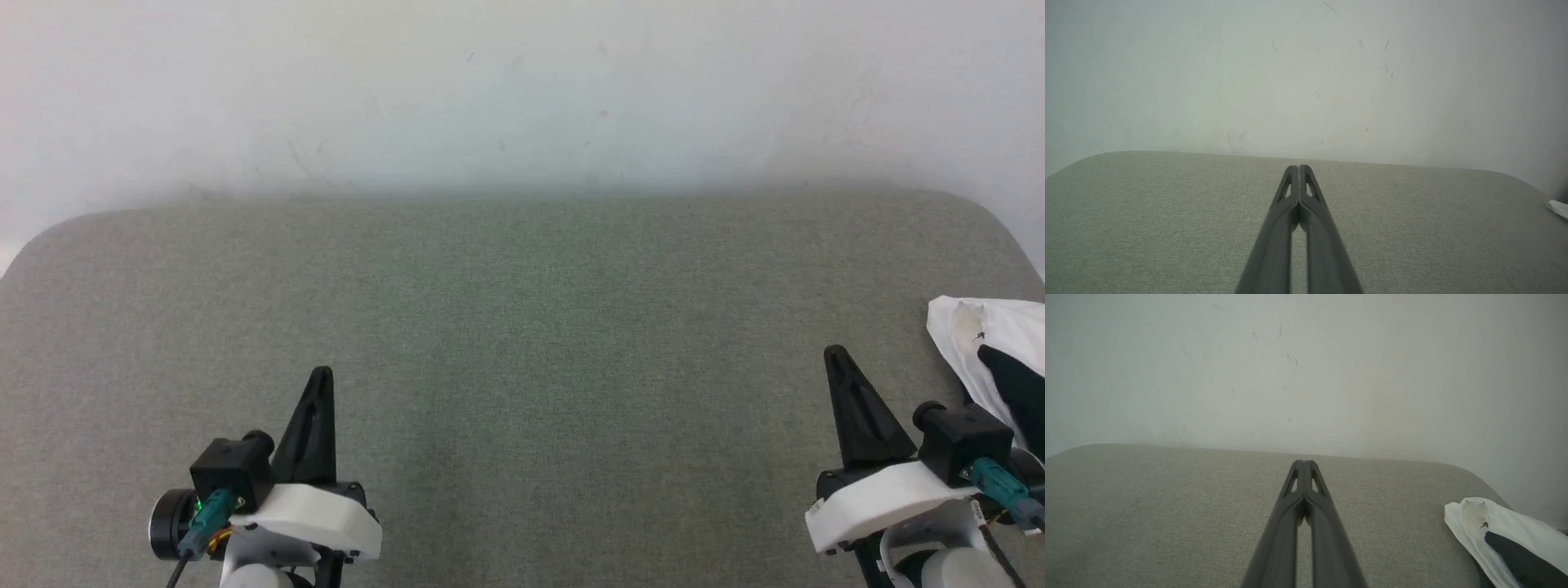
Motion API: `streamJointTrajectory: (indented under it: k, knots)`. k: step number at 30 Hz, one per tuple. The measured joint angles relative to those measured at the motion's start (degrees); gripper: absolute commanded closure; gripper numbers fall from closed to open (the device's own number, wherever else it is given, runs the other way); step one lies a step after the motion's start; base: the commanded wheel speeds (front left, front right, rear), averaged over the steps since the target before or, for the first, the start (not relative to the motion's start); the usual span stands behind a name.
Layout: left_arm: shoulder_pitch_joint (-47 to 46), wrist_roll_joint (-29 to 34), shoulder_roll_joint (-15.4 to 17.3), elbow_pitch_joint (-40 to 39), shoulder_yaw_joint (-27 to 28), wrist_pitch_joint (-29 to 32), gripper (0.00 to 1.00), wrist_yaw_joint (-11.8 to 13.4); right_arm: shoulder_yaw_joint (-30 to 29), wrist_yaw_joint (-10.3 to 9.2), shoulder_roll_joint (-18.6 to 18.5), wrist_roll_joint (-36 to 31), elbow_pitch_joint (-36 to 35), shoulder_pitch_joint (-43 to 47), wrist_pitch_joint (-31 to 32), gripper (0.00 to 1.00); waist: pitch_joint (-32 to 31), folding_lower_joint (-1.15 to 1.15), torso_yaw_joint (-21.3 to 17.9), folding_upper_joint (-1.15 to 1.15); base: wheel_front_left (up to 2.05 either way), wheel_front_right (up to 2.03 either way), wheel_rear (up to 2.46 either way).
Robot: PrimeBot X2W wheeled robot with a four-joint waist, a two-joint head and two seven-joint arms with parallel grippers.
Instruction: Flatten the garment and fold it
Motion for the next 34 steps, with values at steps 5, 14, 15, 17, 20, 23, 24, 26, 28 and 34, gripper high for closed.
streamJointTrajectory:
  k: [5,14,15,17,20,23,24,26,28,34]
  knots:
    - [0.00,0.44,0.00,-0.34,0.01,0.56,1.00,0.12,0.04,0.00,0.00,-0.11,-0.05,0.00,0.44,1.00,0.04,0.00,-0.07,0.00,0.00,0.00,0.00]
    - [0.02,1.37,0.00,-1.13,0.04,1.69,1.00,0.48,0.11,0.00,0.00,-0.60,-0.24,0.00,0.94,1.00,0.12,0.00,-0.20,0.00,0.00,0.00,0.00]
    - [0.02,1.53,0.00,-1.20,0.05,1.80,1.00,0.49,0.12,0.00,0.00,-0.67,-0.26,0.00,0.96,1.00,0.13,0.00,-0.21,0.00,0.00,0.00,0.00]
    - [0.04,1.56,0.00,-1.40,0.07,1.93,1.00,0.49,0.15,0.00,0.00,-0.82,-0.31,0.00,1.13,1.00,0.14,0.00,-0.24,0.00,0.00,0.00,0.00]
    - [0.08,1.97,0.00,-1.63,0.08,2.40,1.00,0.49,0.16,0.00,0.00,-1.00,-0.34,0.00,1.41,1.00,0.17,0.00,-0.28,0.00,0.00,0.00,0.00]
    - [0.09,2.11,0.00,-1.79,0.10,2.58,1.00,0.51,0.21,0.00,0.00,-1.19,-0.38,0.00,1.45,1.00,0.19,0.00,-0.33,0.00,0.00,0.00,0.00]
    - [0.09,2.13,0.00,-1.87,0.09,2.61,1.00,0.52,0.20,0.00,0.00,-1.29,-0.40,0.00,1.46,1.00,0.20,0.00,-0.34,0.00,0.00,0.00,0.00]
    - [0.10,2.41,0.00,-2.00,0.10,3.08,1.00,0.59,0.23,0.00,0.01,-1.49,-0.45,0.00,1.54,1.00,0.22,0.00,-0.37,0.00,0.00,0.00,0.00]
    - [0.10,2.53,0.00,-2.15,0.10,3.18,1.00,0.60,0.24,0.00,0.01,-1.52,-0.52,0.00,1.92,1.00,0.23,0.00,-0.40,0.00,0.00,0.00,0.00]
    - [0.13,3.04,-0.01,-2.65,0.10,4.01,1.00,0.69,0.34,0.00,0.01,-1.63,-0.69,0.00,2.04,1.00,0.28,0.00,-0.48,0.00,0.00,0.00,0.00]
